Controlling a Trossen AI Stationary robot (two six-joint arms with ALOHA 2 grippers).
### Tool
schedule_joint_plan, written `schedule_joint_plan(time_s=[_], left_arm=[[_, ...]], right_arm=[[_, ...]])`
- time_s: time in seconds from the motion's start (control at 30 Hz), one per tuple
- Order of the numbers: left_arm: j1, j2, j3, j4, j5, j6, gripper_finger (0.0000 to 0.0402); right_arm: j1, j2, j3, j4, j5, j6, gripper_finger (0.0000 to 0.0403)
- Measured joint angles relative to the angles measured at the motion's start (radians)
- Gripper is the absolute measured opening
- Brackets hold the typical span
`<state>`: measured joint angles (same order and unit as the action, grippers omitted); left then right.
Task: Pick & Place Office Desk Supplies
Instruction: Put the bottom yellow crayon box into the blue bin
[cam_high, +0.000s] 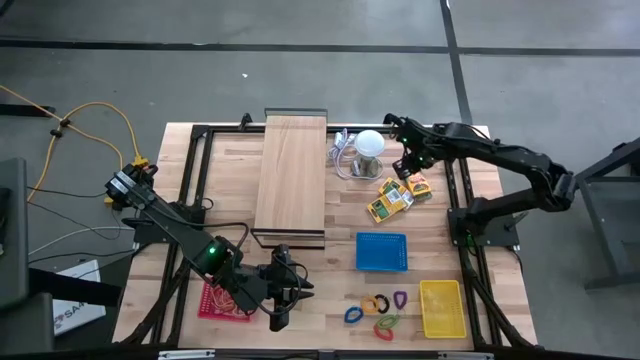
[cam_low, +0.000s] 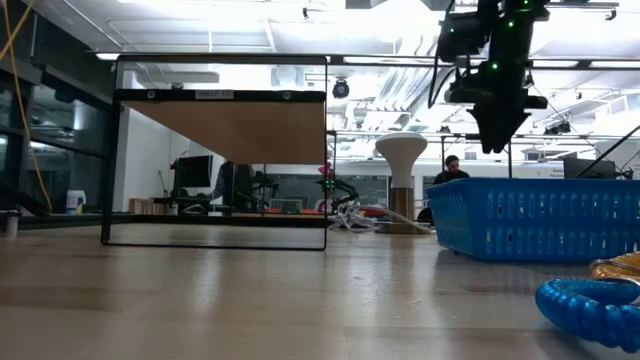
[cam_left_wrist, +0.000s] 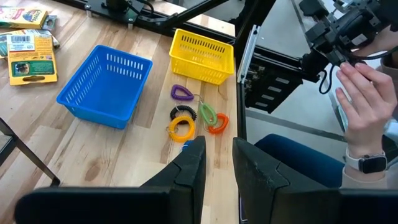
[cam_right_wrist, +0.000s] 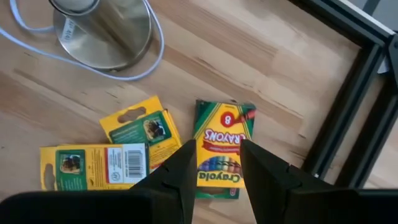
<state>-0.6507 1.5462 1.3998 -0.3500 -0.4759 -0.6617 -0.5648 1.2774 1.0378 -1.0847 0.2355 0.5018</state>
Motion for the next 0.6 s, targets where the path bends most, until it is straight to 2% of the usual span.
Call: schedule_joint_plan(time_s=[0.6], left_arm=[[0.000, 0.000, 0.000, 0.000, 0.000, 0.000, 0.0077]], right_arm=[[0.017, 0.008, 0.000, 0.003, 0.016, 0.100, 0.0111]])
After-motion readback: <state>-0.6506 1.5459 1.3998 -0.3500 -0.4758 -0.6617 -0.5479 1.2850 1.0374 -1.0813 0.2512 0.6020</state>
